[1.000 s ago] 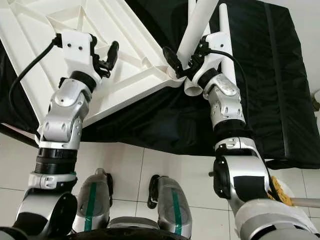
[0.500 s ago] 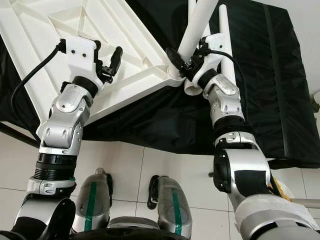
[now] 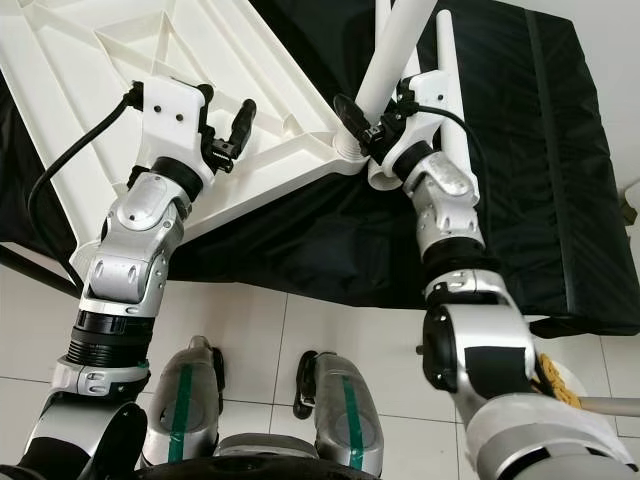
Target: Building children table
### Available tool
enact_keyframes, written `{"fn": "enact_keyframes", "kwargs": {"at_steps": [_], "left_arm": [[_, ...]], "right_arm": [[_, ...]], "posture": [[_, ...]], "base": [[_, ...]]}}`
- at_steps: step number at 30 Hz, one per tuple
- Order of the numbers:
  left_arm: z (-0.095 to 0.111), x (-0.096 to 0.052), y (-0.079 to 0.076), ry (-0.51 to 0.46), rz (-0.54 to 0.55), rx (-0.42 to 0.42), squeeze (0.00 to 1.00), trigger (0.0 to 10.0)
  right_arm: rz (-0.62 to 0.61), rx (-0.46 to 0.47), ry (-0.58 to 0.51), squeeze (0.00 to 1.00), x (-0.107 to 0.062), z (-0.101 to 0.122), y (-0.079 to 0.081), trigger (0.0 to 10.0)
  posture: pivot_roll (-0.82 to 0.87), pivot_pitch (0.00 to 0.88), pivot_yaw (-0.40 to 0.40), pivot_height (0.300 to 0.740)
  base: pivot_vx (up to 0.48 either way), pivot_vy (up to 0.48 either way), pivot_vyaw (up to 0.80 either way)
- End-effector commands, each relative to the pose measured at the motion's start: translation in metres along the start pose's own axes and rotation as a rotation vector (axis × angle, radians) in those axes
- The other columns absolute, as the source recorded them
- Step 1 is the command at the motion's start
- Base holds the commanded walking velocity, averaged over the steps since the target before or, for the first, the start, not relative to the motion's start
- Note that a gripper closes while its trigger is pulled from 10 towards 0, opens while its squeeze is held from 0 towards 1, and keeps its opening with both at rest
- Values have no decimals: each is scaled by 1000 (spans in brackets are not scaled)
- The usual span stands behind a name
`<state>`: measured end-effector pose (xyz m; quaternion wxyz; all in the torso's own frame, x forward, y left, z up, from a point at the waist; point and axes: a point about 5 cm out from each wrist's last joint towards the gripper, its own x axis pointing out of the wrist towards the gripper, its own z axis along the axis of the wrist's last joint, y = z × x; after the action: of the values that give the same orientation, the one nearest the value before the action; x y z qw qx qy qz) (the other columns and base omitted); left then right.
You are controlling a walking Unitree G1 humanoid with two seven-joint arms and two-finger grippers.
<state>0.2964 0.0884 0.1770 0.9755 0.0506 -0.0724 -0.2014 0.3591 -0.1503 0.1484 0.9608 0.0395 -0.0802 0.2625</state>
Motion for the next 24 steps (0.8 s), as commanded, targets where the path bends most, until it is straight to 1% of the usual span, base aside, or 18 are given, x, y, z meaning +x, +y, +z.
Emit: {"fn": "enact_keyframes", "kwargs": {"at_steps": [1,6,12,13,15,16,21,23,24], "left_arm": [[1,-1,-5,1,-37,-2,0,10000],[0,-1,-9,6,-51,-4,0,10000],[1,-1,-9,6,-54,-3,0,10000],[1,-2,-8,8,-53,-1,0,10000],[1,-2,-8,8,-52,0,0,10000],[1,-2,-7,11,-51,1,0,10000],[1,-2,-7,13,-50,1,0,10000],[1,-2,-7,13,-51,-3,0,10000],[1,-2,-7,13,-51,-3,0,10000]], "right_arm": [[-32,12,4,0,-2,-3,1,10000],[-168,5,7,0,0,-8,5,10000],[-228,-10,3,0,2,-7,9,10000],[-299,6,-5,0,2,-7,11,10000],[-318,11,-7,0,3,-7,12,10000],[-367,20,10,0,3,-9,16,10000],[-416,42,22,0,4,-14,22,10000],[-513,39,81,0,5,-23,29,10000],[-513,39,81,0,5,-23,29,10000]], "posture": [[130,33,-111,740],[121,46,-101,740],[121,49,-100,740],[121,53,-99,740],[121,53,-99,740],[119,58,-96,740],[118,62,-94,740],[112,66,-91,740],[112,66,-91,740]], "base": [[0,0,0],[0,0,0],[0,0,0],[0,0,0],[0,0,0],[0,0,0],[0,0,0],[0,0,0],[0,0,0]]}}
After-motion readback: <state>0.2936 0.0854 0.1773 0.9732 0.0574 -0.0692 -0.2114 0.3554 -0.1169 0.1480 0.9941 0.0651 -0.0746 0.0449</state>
